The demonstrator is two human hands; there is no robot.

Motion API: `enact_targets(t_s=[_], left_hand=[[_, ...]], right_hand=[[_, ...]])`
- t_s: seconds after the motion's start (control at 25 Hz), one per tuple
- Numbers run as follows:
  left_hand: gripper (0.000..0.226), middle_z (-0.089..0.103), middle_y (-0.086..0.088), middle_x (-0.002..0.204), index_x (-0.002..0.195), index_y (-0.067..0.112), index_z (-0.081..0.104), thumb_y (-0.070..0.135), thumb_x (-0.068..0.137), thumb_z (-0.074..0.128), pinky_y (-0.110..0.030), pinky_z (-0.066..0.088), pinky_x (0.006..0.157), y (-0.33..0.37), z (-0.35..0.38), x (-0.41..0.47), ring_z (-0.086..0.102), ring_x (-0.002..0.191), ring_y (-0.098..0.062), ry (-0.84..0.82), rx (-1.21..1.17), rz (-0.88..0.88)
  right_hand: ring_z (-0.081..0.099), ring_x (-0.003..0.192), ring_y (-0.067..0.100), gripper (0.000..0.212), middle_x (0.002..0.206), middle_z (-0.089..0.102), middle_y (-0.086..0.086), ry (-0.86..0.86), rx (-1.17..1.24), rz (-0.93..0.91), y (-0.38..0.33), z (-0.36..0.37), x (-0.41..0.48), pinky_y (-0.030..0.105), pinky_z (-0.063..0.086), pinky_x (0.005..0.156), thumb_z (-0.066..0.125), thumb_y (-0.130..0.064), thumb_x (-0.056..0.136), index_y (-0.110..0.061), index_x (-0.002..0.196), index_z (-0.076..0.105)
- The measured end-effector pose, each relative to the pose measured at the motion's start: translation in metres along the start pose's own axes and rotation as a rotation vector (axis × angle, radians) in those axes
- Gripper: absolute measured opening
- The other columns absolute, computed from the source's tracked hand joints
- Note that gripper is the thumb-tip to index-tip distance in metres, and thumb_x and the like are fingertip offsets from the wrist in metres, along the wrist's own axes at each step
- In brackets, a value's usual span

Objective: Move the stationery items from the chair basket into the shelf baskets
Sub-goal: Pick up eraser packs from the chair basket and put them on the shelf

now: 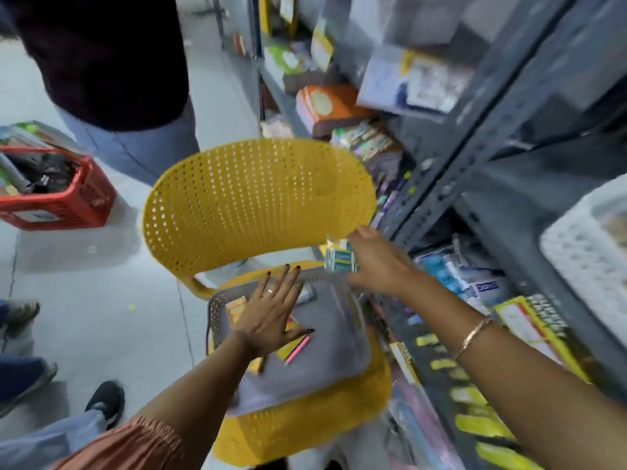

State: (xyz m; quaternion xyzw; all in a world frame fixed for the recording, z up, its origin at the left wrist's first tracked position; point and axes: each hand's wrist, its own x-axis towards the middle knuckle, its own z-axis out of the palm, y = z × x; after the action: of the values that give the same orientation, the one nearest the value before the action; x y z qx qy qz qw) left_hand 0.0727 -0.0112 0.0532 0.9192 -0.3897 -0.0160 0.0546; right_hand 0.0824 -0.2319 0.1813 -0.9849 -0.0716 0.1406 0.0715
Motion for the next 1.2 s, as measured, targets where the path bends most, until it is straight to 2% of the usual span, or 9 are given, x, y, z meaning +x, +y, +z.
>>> enact_targets(t_s=[0.16,0.32,0.44,0.52,0.68,0.76,0.88,1.08,1.2], left_hand=[[0.089,0.03,-0.016,0.149,0.139,0.001,0.036,0.072,0.086,0.021,-0.047,0.017,0.106,0.017,-0.077,0.047,0.019,0.138,-0.03,0.137,0.015,0.117],[0.087,0.035,-0.017,0.146,0.136,0.001,0.042,0.07,0.088,0.019,-0.044,0.01,0.11,0.052,-0.132,0.098,0.021,0.137,-0.03,0.232,0.071,0.33],[0.083,0.041,-0.013,0.142,0.135,0.003,0.035,0.069,0.089,0.016,-0.039,0.006,0.11,0.09,-0.159,0.136,0.028,0.133,-0.028,0.284,0.094,0.473],[0.083,0.044,-0.012,0.141,0.134,0.004,0.038,0.07,0.085,0.027,-0.037,0.009,0.109,0.117,-0.17,0.159,0.035,0.13,-0.027,0.295,0.084,0.55],[0.087,0.058,-0.012,0.128,0.123,0.005,0.059,0.071,0.074,0.034,-0.037,0.042,0.097,0.146,-0.161,0.201,0.055,0.116,-0.027,0.226,0.084,0.608],[0.091,0.059,-0.011,0.128,0.123,0.005,0.059,0.077,0.068,0.045,-0.04,0.049,0.089,0.155,-0.154,0.216,0.056,0.115,-0.025,0.164,0.085,0.595],[0.1,0.052,-0.012,0.135,0.13,0.004,0.052,0.08,0.066,0.051,-0.041,0.042,0.097,0.163,-0.147,0.228,0.05,0.122,-0.026,0.125,0.095,0.59],[0.102,0.039,-0.011,0.145,0.141,0.007,0.037,0.084,0.074,0.023,-0.044,0.027,0.108,0.161,-0.146,0.235,0.036,0.133,-0.026,0.087,0.08,0.613],[0.101,0.04,-0.011,0.145,0.142,0.009,0.035,0.083,0.075,0.026,-0.047,0.028,0.107,0.161,-0.146,0.235,0.037,0.132,-0.027,0.093,0.06,0.624]], right_hand=[[0.046,0.114,0.03,0.056,0.117,0.048,0.014,0.082,0.055,0.065,0.0,-0.092,-0.047,0.04,0.046,0.088,0.069,-0.035,0.07,-0.006,0.114,0.049],[0.048,0.105,0.027,0.046,0.105,0.047,0.014,0.179,0.091,0.183,0.016,-0.17,-0.101,0.032,0.034,0.078,0.069,-0.027,0.073,-0.006,0.109,0.051],[0.05,0.093,0.026,0.039,0.094,0.042,0.005,0.213,0.111,0.304,0.045,-0.204,-0.146,0.037,0.041,0.078,0.068,-0.026,0.071,-0.007,0.101,0.054],[0.052,0.09,0.027,0.038,0.093,0.045,0.005,0.242,0.11,0.417,0.07,-0.215,-0.177,0.037,0.044,0.077,0.068,-0.027,0.07,-0.008,0.1,0.055],[0.052,0.079,0.023,0.032,0.083,0.052,0.005,0.236,0.115,0.644,0.125,-0.21,-0.22,0.031,0.039,0.064,0.067,-0.029,0.073,-0.007,0.093,0.057],[0.053,0.077,0.021,0.031,0.084,0.058,0.005,0.209,0.141,0.738,0.153,-0.197,-0.236,0.032,0.042,0.062,0.065,-0.032,0.076,-0.007,0.092,0.056],[0.053,0.113,0.029,0.053,0.127,0.054,0.014,0.199,0.192,0.887,0.193,-0.168,-0.258,0.033,0.044,0.089,0.064,-0.036,0.078,-0.009,0.122,0.052],[0.054,0.115,0.029,0.068,0.131,0.054,0.015,0.122,0.183,0.984,0.231,-0.125,-0.273,0.03,0.045,0.088,0.071,-0.037,0.07,-0.009,0.127,0.047],[0.057,0.098,0.027,0.059,0.122,0.059,0.017,0.06,0.191,1.001,0.239,-0.113,-0.27,0.025,0.04,0.063,0.07,-0.034,0.072,-0.008,0.12,0.048]])
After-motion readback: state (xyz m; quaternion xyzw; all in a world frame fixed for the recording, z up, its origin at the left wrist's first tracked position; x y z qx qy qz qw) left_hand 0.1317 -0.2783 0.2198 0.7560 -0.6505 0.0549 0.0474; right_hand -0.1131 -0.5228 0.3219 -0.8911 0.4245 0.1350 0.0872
